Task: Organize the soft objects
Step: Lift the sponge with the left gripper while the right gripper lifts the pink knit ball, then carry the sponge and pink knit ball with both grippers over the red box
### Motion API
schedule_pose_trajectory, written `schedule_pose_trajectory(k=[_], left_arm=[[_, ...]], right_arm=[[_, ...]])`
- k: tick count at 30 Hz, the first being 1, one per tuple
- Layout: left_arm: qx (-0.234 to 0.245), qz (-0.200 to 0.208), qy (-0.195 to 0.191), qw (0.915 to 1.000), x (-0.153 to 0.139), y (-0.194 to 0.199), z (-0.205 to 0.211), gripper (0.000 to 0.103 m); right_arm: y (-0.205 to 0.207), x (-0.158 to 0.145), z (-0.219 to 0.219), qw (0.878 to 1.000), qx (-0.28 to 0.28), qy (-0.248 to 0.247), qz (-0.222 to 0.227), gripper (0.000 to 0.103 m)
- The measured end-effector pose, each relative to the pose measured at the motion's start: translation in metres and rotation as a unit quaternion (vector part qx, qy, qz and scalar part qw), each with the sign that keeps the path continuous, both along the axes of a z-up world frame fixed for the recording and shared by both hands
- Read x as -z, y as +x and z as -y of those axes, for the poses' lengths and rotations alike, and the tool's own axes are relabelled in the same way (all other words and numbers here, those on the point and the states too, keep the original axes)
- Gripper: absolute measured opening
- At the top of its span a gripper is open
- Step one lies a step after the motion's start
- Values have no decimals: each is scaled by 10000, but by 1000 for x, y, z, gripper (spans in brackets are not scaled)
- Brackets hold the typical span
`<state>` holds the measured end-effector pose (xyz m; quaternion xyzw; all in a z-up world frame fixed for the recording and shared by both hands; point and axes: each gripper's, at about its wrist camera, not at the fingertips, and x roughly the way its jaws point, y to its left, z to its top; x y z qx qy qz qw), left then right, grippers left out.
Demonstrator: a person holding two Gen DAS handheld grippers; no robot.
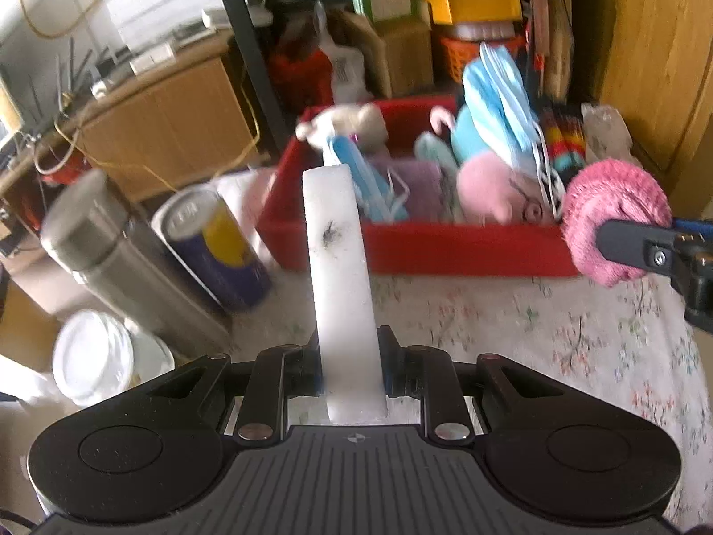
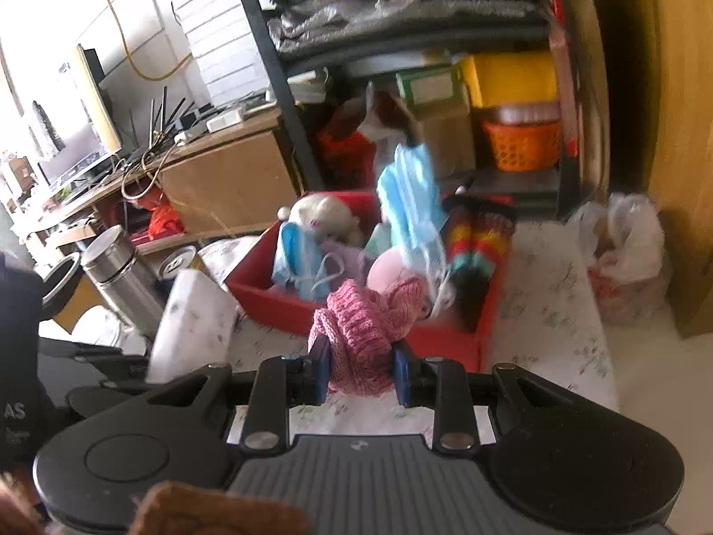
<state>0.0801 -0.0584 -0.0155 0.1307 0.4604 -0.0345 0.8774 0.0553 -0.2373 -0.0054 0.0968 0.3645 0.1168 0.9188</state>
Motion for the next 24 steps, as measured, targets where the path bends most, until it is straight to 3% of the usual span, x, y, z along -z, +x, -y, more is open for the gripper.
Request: schedule_pose_trajectory(k=[6, 24], left_arm=[[-49, 278, -63, 9996, -11, 9, 3, 21], [-93, 634, -35, 9979, -17, 37, 18, 22]], right_arm=[[-2, -9, 2, 9989, 140, -232, 379, 0], [21, -14, 11, 9966, 400, -306, 648, 0]])
